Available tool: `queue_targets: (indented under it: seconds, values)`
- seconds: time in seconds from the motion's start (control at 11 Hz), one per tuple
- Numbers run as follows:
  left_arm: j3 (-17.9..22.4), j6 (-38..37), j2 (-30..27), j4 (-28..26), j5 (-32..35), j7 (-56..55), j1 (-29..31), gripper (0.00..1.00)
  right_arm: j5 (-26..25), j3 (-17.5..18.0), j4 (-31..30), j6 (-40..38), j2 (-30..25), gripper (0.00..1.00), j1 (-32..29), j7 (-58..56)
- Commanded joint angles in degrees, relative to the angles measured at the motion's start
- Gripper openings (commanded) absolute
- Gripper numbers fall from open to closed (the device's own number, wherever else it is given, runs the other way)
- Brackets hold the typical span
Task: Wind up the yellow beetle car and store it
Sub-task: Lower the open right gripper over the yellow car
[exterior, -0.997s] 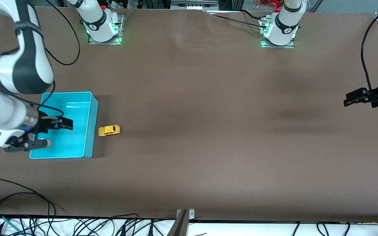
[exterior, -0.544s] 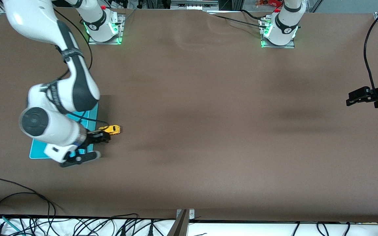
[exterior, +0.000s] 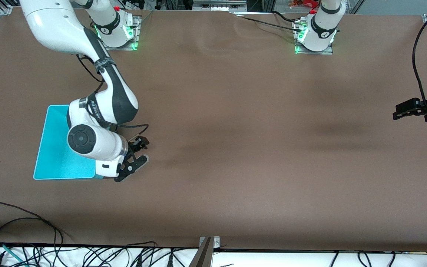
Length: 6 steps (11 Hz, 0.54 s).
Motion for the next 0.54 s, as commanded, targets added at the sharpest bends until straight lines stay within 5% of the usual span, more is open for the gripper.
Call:
queue_targets:
  seconds: [0.0,0.45]
  values:
    - [0.1,-0.91,-0.16,0.57,-1.31,1.59,0.87,1.0,1.19,7.86,-4.75,1.58,-2.73,1.0,-9.68,-18.73]
    - [-0.07,-0.91,-0.16,0.56,-1.48,1.86,2.19,1.0,0.84,12.0,-5.35,5.71,-0.88,1.0,-15.14,-41.26]
